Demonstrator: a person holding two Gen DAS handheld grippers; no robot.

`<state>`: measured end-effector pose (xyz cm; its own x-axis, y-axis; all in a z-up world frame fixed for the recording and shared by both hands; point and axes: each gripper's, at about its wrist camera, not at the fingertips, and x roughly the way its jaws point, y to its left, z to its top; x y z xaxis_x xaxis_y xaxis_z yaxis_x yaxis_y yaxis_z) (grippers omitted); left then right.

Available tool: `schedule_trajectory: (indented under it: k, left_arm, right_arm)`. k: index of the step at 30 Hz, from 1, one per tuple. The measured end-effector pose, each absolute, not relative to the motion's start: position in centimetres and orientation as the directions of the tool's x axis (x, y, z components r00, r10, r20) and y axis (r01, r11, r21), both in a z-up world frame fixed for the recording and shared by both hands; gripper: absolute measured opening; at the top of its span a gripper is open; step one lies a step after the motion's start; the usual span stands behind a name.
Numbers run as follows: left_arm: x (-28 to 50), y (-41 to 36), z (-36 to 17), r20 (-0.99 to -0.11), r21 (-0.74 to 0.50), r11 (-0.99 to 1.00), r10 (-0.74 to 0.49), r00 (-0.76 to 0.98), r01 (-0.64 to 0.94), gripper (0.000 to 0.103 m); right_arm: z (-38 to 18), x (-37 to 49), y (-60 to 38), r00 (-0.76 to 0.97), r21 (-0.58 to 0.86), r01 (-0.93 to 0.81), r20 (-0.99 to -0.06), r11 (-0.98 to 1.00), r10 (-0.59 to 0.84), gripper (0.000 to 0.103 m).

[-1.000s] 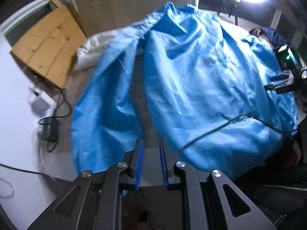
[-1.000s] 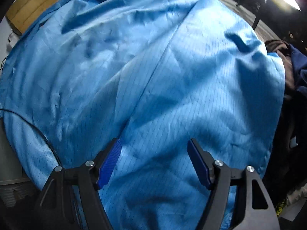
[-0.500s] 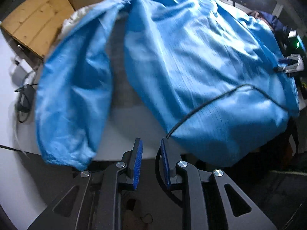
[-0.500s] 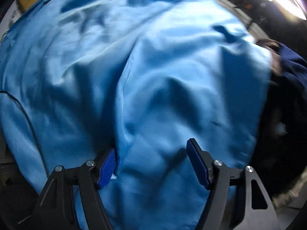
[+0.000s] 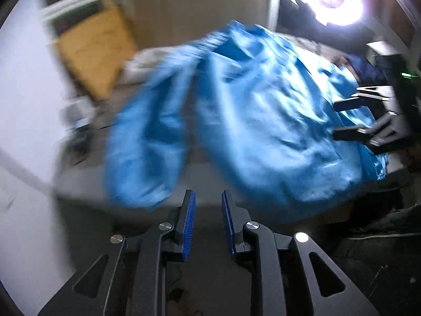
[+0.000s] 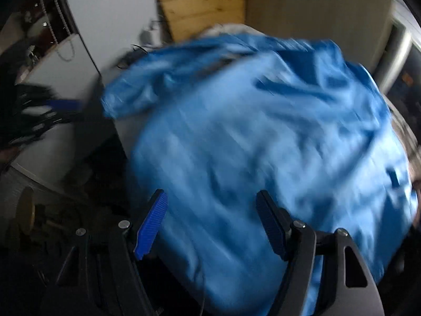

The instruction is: Fold clothes

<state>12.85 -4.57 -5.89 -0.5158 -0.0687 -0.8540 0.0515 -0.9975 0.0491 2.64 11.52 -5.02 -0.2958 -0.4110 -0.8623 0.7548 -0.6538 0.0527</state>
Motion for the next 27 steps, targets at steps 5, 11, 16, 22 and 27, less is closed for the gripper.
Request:
schedule_trajectory:
  k: [5,11,16,22,27]
  left_arm:
    - [20.1,-8.2,-6.5,-0.865,0.087,-0.969,-0.188,-0.465,0.230,0.019]
    - [22.1,-7.8,-10.1,-0.876,0.003,-0.966,-0.128,-0.466,0.259,0.019]
    - [19.6,-7.0,-12.1,-0.868,-0.079,-0.978,-0.028,-0.497,0.194,0.019]
    - [14.6,-4.3,-14.4,-0.853,-0.151,-0.985,0.090,-0.514,0.079,0.019]
    - [9.5,-1.4,-15.2,-0.827,-0.236,-0.971,0.226,-0.514,-0.047,0.019]
  right_arm:
    - [-8.6,4.3,3.0,-0.201,0.034,0.848,-0.903,-0.529,-0.381,0.069]
    - [-15.6,6.4,-2.1,-0.174,-0.057,0.892,-0.959,-0.448,-0.224,0.069]
    - [-14.7,4.7,-0.6,-0.138,0.002,0.895,-0.950,-0.447,-0.281,0.003]
    - [-11.1,-1.8,7.9,-0.073,0.267,0.731,-0.884,-0.628,-0.462,0.003]
    - [-11.2,-6.6,16.8,-0.072,0.476,0.474,-0.817,-0.741,-0.572,0.003]
